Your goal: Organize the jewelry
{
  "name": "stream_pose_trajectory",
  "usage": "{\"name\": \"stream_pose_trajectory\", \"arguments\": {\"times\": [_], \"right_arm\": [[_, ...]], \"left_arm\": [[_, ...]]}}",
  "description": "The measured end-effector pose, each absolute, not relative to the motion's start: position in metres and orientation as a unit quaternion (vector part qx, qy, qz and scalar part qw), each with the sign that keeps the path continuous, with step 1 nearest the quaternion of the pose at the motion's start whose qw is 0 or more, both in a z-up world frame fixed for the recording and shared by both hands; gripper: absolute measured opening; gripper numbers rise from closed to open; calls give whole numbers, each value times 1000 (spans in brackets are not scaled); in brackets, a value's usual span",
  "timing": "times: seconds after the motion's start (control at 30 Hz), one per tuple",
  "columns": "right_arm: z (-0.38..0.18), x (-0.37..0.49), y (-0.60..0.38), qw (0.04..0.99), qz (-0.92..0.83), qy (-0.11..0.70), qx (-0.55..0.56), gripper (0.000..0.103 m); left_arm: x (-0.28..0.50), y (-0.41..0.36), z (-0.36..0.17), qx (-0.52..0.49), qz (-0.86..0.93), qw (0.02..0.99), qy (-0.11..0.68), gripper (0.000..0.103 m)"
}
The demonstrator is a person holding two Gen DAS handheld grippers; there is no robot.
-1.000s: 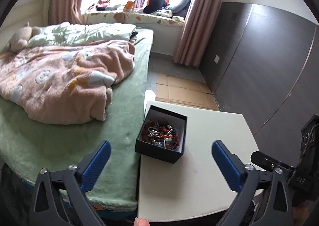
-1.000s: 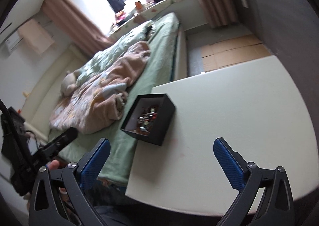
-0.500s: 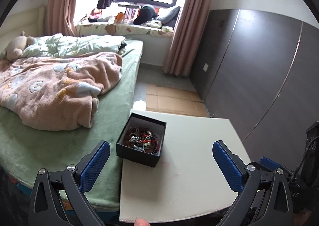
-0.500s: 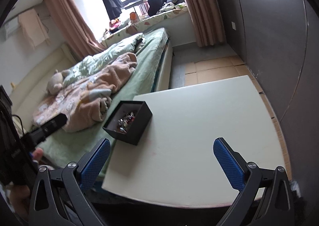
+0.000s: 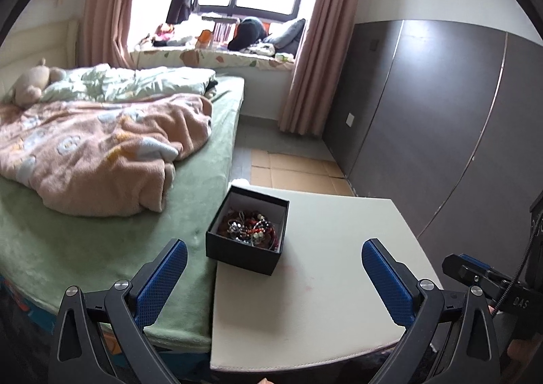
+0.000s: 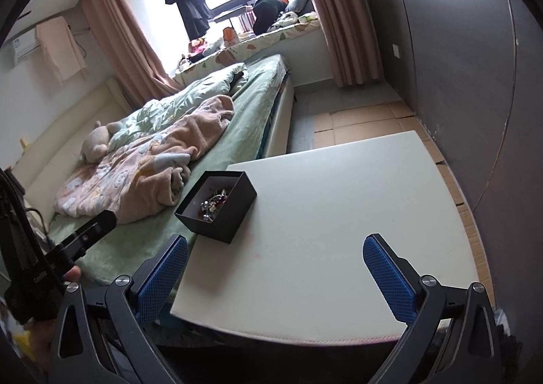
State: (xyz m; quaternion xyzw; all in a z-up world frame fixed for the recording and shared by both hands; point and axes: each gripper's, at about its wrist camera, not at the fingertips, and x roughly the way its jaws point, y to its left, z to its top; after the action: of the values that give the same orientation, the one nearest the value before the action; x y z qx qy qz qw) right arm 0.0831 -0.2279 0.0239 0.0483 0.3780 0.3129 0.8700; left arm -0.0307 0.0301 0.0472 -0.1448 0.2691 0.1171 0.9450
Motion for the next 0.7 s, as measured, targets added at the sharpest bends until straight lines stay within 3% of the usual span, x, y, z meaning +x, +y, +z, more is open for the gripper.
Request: {"name": "stream_pose_trajectory", "arguments": {"times": [0.7], "right_arm": [[42,70,-227,877,310,364,42,103]], "left_arm": [[-41,19,63,-117,111,953,255,103]]}}
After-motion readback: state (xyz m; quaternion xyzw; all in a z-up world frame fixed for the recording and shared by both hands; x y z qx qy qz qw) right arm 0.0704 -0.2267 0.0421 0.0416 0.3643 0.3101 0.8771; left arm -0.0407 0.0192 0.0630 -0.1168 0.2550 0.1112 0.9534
